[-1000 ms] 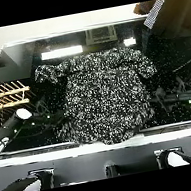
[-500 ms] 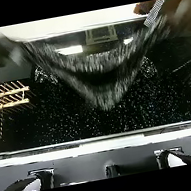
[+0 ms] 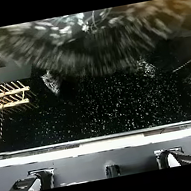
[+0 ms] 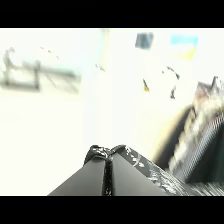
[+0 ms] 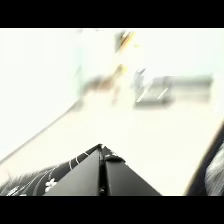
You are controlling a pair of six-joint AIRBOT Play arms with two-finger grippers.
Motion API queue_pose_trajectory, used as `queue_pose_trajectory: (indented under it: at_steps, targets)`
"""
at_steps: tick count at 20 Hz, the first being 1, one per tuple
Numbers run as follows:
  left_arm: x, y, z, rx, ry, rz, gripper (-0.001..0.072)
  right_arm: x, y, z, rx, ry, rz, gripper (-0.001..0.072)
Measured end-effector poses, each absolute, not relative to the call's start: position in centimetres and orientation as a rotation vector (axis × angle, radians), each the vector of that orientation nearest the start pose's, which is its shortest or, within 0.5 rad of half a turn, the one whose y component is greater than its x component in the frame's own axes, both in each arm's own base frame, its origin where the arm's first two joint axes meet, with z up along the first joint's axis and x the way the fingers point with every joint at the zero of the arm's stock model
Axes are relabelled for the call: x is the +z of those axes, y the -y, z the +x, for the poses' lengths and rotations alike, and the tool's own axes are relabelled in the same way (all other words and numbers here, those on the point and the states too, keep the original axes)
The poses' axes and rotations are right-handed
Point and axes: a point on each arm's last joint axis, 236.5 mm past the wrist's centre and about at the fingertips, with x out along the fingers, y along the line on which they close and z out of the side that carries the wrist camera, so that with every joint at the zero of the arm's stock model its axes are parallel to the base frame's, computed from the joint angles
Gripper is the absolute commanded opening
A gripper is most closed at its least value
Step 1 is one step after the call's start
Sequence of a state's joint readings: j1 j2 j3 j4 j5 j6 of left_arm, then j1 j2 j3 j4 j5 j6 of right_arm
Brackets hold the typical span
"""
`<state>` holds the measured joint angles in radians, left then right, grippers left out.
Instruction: Fold the clothes and pants, and hang the long-sleeved shirts on hangers.
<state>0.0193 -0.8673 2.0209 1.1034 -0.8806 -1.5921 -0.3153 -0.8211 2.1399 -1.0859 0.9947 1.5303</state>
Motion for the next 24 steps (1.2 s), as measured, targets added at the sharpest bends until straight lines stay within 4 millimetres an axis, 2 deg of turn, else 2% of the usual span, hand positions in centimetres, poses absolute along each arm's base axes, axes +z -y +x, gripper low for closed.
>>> queue_pose_trajectory:
  at_steps: [1,3,5,6,8,9,11,13,15,17,19,21,22,24]
  targets:
    - [60.0,7.0,22.9,-0.352,0.295,-0.264,0.0017,62.6,-2.8,18.0,0.091,0.399,0.107,0.0025]
    - [61.0,5.8,20.5,-0.303,0.348,-0.267,0.0017,64.1,-1.8,15.9,0.037,0.478,0.13,0.0025]
    - [61.6,5.0,19.6,-0.275,0.379,-0.274,0.0017,65.4,-1.0,15.2,0.014,0.54,0.162,0.0025]
    - [61.7,4.7,19.7,-0.264,0.384,-0.279,0.0017,65.6,-0.5,15.6,0.007,0.552,0.182,0.0025]
    - [61.3,4.3,21.4,-0.246,0.369,-0.284,0.0017,65.3,0.7,18.4,0.003,0.528,0.242,0.0025]
    - [60.9,4.2,23.0,-0.238,0.348,-0.292,0.0017,64.7,1.4,20.7,0.006,0.497,0.274,0.0025]
    - [59.1,3.9,27.9,-0.222,0.281,-0.306,0.0018,62.6,2.3,26.4,0.041,0.408,0.358,0.0025]
    - [56.0,3.9,34.0,-0.207,0.184,-0.32,0.0018,58.9,3.1,33.4,0.082,0.282,0.453,0.0025]
    - [51.3,4.2,41.1,-0.195,0.065,-0.336,0.0018,53.7,4.0,40.7,0.114,0.137,0.553,0.0025]
    - [46.0,4.8,48.1,-0.186,-0.029,-0.352,0.0019,47.5,4.5,47.3,0.136,0.0,0.633,0.0025]
    - [39.7,5.8,54.6,-0.175,-0.115,-0.36,0.0019,40.7,4.4,53.1,0.143,-0.132,0.664,0.0025]
    - [33.0,7.1,59.7,-0.17,-0.203,-0.364,0.0018,34.0,3.5,57.7,0.151,-0.252,0.667,0.0025]
    - [29.3,7.9,61.5,-0.169,-0.262,-0.367,0.0018,30.6,2.8,59.5,0.153,-0.311,0.663,0.0025]
    - [21.9,9.6,64.0,-0.174,-0.398,-0.378,0.0018,24.2,1.7,62.2,0.145,-0.423,0.641,0.0026]
